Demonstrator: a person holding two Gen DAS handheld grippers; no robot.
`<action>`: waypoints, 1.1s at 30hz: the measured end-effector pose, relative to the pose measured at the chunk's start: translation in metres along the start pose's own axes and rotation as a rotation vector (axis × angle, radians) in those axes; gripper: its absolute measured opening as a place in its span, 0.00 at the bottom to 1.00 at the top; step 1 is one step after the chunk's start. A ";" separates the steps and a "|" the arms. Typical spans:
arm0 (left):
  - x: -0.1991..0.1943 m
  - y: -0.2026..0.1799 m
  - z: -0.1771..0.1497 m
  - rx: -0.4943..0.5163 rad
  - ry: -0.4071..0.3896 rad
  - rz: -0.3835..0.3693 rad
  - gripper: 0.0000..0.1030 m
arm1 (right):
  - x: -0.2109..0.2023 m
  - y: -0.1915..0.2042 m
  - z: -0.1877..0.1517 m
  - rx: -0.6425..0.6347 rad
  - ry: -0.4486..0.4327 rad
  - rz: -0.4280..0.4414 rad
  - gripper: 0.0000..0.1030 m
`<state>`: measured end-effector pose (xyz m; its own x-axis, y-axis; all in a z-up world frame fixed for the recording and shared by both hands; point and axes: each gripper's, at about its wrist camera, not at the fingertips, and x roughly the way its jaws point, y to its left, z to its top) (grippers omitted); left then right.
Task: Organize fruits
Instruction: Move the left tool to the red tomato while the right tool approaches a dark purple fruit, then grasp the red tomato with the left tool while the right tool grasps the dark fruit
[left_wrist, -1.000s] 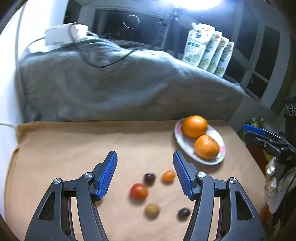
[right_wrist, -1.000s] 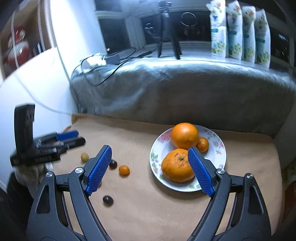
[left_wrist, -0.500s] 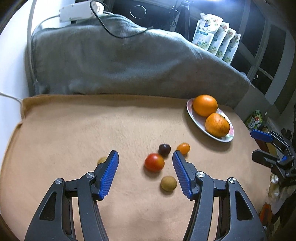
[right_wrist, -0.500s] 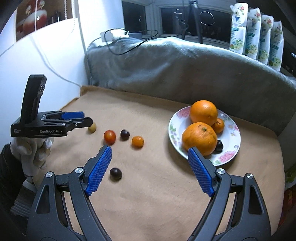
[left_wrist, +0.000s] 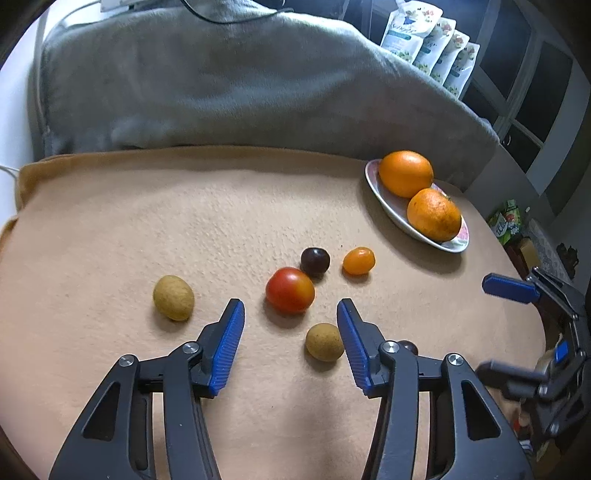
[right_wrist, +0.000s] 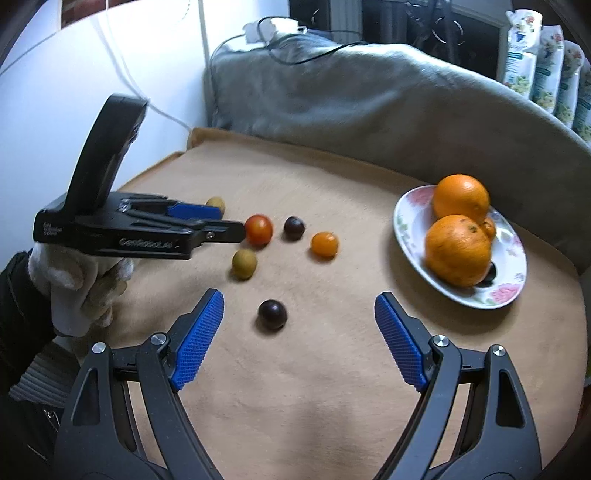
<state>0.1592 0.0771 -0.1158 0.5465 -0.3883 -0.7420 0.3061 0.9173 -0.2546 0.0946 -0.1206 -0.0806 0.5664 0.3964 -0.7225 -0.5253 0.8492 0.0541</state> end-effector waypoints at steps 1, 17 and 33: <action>0.002 0.000 0.000 0.000 0.004 0.001 0.50 | 0.003 0.003 -0.001 -0.009 0.010 0.005 0.84; 0.022 -0.006 0.006 0.046 0.030 0.034 0.45 | 0.038 0.009 -0.006 -0.018 0.102 0.047 0.60; 0.034 -0.002 0.010 0.036 0.046 0.043 0.32 | 0.053 0.008 -0.004 -0.010 0.129 0.069 0.40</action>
<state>0.1846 0.0611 -0.1341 0.5239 -0.3432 -0.7795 0.3110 0.9291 -0.2001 0.1185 -0.0942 -0.1214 0.4424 0.4052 -0.8000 -0.5673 0.8174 0.1003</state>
